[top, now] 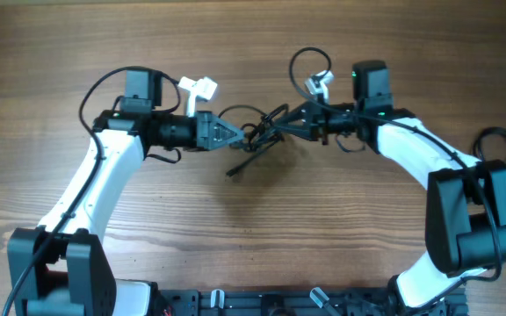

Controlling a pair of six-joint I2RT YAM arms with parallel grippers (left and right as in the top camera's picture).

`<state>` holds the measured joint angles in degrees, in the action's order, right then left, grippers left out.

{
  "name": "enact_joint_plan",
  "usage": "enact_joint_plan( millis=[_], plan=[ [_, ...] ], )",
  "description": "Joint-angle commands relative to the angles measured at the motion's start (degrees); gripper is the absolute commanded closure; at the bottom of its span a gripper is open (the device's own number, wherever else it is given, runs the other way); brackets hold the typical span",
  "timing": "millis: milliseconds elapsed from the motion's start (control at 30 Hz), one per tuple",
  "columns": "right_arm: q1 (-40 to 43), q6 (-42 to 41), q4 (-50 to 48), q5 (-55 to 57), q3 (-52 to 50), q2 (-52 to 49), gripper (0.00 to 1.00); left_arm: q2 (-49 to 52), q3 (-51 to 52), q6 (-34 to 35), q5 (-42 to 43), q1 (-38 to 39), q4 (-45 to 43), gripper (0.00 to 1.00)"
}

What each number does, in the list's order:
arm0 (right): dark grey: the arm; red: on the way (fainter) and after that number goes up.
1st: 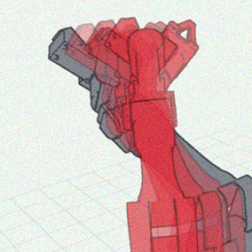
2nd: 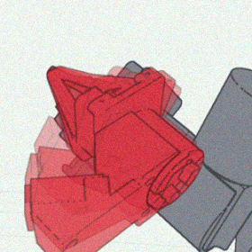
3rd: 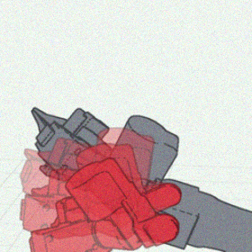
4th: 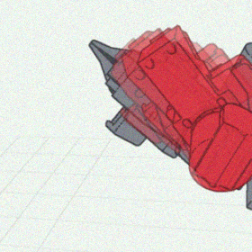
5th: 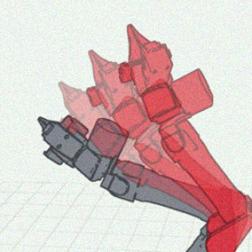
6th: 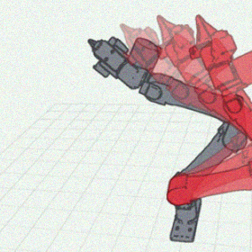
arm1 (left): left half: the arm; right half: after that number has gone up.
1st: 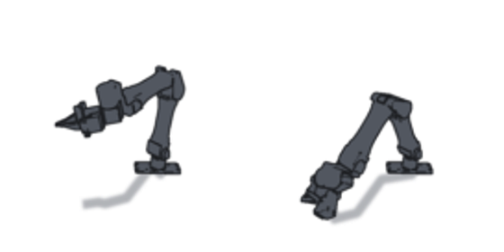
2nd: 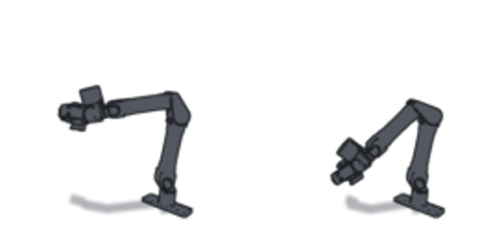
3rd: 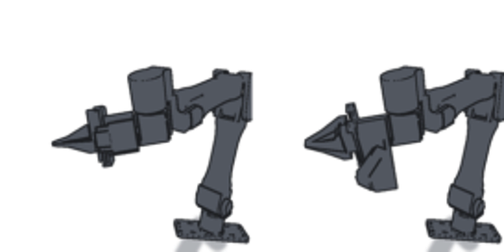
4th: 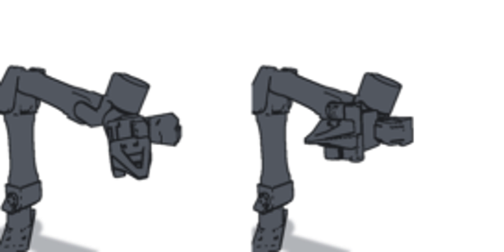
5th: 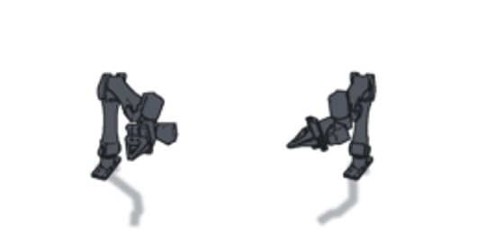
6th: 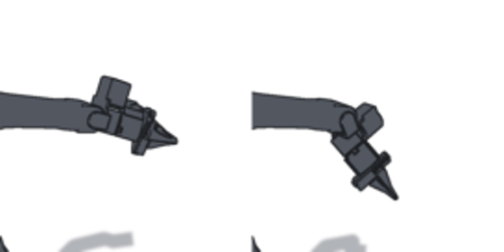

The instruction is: Untangle cables

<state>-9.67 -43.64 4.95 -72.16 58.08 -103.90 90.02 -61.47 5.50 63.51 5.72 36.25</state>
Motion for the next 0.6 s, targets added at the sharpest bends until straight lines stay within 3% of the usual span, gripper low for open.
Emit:
enact_joint_plan(
  millis=[0,133,267,400,467,567],
  plan=[
    [5.1,13.5,7.6,4.2,-0.1,0.8,0.96,-0.3,0.0,3.8,0.4,-5.7,0.0,0.96],
    [8.6,19.3,15.4,10.1,-0.1,0.8,0.96,-0.3,0.0,10.4,-3.9,-11.3,0.9,0.96],
    [9.7,21.3,19.8,19.1,-0.1,0.8,0.96,-0.3,0.0,10.4,-4.0,-15.8,2.5,0.96],
    [9.4,21.9,21.8,19.9,-0.1,0.8,0.96,-0.3,0.5,10.4,-4.0,-16.9,4.1,0.96],
    [9.1,24.6,23.2,19.4,-0.1,0.8,0.94,-0.2,0.6,10.6,-4.6,-16.8,5.0,0.96],
    [9.0,27.3,25.3,19.6,-0.1,0.8,0.86,-0.2,0.6,17.1,-6.7,-16.8,5.2,0.96]
  ],
)
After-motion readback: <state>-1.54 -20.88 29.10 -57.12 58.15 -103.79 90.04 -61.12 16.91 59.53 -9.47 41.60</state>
